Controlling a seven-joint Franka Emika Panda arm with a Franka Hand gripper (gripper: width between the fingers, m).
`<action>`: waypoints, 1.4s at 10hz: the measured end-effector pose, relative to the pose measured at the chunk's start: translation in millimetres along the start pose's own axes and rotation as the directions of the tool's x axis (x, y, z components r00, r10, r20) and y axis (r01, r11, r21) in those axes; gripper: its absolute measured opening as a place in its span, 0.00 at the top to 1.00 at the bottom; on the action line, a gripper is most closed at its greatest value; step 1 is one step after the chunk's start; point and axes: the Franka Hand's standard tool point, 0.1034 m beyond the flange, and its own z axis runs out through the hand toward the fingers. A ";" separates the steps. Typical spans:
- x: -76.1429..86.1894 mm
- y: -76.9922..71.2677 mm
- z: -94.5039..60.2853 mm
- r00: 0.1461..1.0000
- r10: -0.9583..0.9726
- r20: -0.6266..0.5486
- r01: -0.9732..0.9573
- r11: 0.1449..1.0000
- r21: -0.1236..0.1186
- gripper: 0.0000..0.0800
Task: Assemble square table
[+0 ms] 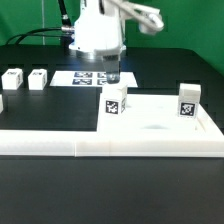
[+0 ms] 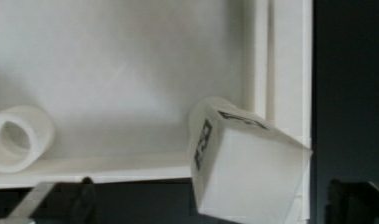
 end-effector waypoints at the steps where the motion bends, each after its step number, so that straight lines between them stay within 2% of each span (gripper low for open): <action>1: -9.2 0.6 -3.5 0.998 0.063 -0.002 -0.063 0.998 0.001 0.19; 4: -8.4 1.5 -2.6 0.977 -0.213 -0.003 0.213 0.977 -0.004 0.19; 5: -10.6 0.8 -6.9 0.936 -0.351 0.001 0.351 0.936 -0.003 0.19; 6: -12.1 0.5 -12.7 0.855 -0.519 0.001 0.519 0.855 -0.001 0.19; 9: -2.8 16.1 1.4 0.526 -0.850 0.006 0.850 0.525 -0.046 0.19; 13: -2.7 15.7 1.4 0.523 -0.852 0.006 0.852 0.522 -0.046 0.19; 14: -2.2 17.1 2.7 0.502 -0.865 0.007 0.864 0.501 -0.053 0.19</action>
Offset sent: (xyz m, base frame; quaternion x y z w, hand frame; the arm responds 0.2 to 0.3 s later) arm 0.0000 0.0000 0.0000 0.0000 0.0000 -0.1938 0.9810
